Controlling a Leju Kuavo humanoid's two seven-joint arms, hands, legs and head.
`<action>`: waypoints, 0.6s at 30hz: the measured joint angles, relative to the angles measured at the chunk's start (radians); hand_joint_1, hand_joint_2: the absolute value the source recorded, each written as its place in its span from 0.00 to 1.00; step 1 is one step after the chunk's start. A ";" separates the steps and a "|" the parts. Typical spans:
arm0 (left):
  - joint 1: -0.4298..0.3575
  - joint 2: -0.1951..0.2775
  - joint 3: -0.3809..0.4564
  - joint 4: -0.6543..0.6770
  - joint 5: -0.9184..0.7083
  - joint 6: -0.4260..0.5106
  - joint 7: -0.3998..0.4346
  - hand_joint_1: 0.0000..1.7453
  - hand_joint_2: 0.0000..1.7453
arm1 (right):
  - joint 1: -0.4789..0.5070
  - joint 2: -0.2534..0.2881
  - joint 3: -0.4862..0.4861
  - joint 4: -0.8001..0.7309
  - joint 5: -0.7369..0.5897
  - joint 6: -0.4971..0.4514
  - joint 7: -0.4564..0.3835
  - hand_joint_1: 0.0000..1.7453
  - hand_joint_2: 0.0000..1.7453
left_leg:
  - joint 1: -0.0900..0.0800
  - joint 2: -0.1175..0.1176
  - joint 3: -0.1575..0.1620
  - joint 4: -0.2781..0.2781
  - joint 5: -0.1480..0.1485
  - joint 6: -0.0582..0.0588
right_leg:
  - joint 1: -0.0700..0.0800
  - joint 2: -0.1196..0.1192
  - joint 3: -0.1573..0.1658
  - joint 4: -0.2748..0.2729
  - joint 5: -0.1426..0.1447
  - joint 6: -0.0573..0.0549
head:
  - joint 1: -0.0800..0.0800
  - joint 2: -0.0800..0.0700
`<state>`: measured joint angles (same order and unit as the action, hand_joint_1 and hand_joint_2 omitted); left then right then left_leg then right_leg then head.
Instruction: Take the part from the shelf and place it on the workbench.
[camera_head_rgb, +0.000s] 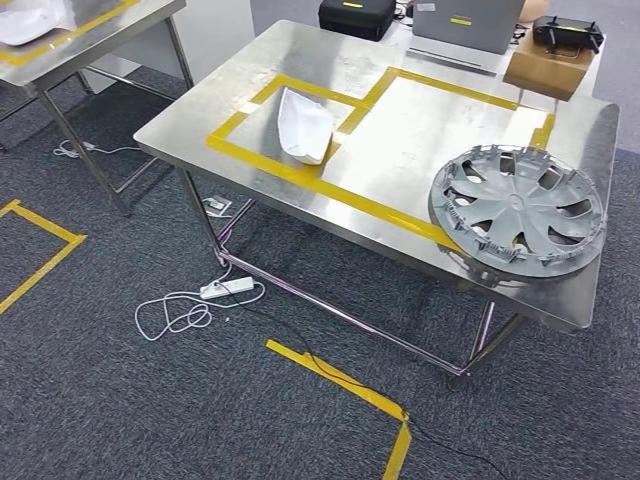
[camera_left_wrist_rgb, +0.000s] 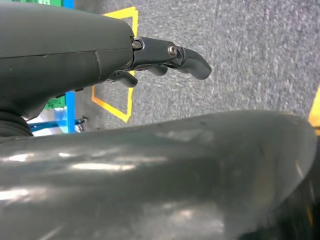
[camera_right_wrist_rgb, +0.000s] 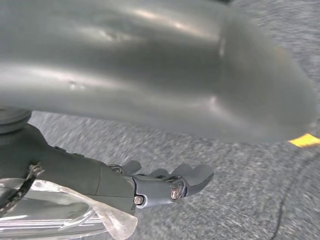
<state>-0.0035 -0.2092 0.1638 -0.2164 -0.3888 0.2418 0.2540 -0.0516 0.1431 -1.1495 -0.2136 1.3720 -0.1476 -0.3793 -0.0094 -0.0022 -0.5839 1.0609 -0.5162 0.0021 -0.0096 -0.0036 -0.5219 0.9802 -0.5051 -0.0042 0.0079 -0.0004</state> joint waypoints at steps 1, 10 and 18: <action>0.000 -0.001 0.001 0.000 0.002 0.007 -0.008 0.00 0.00 | -0.001 0.000 -0.003 0.000 -0.006 0.002 -0.007 0.00 0.00 | 0.002 0.000 -0.017 0.042 -0.028 -0.005 | 0.000 -0.001 -0.001 0.000 0.001 -0.002 | -0.002 0.000; 0.000 -0.003 0.023 0.000 0.006 0.057 -0.062 0.00 0.00 | -0.005 0.000 -0.034 0.000 -0.034 0.018 -0.020 0.00 0.00 | 0.008 0.000 0.043 -0.024 0.016 -0.004 | 0.005 -0.002 -0.002 0.006 -0.001 0.005 | -0.004 0.000; -0.001 -0.001 0.030 0.003 -0.022 0.068 -0.065 0.00 0.00 | -0.014 0.000 -0.050 0.000 -0.022 0.021 0.059 0.00 0.00 | 0.009 -0.006 0.045 -0.064 0.028 0.036 | 0.002 0.000 -0.105 0.203 -0.113 0.040 | 0.006 0.000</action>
<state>-0.0047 -0.2107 0.1934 -0.2136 -0.4113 0.3095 0.1891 -0.0659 0.1434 -1.1999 -0.2134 1.3496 -0.1263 -0.3201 -0.0003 -0.0078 -0.5393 0.9972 -0.4883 0.0377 -0.0075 -0.0035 -0.6265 1.1829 -0.6184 0.0354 0.0137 -0.0004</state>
